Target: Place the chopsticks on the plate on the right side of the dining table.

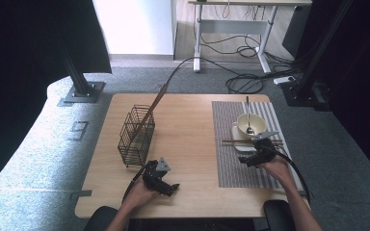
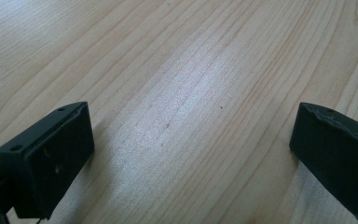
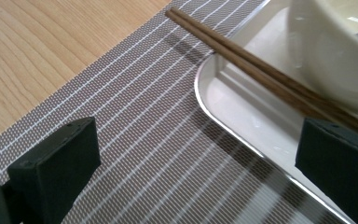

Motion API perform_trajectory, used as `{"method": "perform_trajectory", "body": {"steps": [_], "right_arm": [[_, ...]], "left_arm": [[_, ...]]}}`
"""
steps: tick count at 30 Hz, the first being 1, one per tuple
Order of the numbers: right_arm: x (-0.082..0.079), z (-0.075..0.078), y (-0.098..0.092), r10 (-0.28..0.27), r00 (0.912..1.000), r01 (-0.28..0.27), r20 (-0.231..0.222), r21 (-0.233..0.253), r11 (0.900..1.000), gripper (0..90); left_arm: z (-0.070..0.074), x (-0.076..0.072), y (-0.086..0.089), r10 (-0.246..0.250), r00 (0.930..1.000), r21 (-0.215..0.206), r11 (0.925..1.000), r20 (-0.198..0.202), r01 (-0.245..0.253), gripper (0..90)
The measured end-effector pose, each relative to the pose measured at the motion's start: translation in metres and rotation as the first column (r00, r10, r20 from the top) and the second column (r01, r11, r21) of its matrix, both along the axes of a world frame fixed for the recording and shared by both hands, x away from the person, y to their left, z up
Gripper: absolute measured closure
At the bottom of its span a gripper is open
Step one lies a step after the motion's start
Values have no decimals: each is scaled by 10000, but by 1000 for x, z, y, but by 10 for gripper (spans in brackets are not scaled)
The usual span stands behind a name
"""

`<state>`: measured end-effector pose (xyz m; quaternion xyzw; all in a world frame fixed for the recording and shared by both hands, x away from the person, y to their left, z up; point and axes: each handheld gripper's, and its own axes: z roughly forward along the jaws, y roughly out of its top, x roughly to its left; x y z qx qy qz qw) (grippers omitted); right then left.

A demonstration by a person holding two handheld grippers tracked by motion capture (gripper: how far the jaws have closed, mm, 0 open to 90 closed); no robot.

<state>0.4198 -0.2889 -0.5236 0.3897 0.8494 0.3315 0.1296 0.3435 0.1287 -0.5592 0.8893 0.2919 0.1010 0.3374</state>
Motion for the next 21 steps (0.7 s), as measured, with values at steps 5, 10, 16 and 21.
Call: {"method": "perform_trajectory", "body": {"steps": [5,10,16,21], "right_arm": [[3,-12,10,-38,10000,38,-7,177,9998,0],[7,-21,14,-141,9999,140,-80,-111,9998,7],[11,-28,14,-256,9997,256,-2,-395,9989,10],[13,-29,14,-361,9993,365,117,-365,9987,10]], "left_arm": [[0,0,0,2,10000,-6,10000,-4,-2,0],[0,0,0,-2,10000,-4,10000,-5,2,0],[0,-1,-1,-28,10000,-8,10000,-3,28,0],[0,-1,-1,-46,10000,-6,10000,-3,46,0]]}}
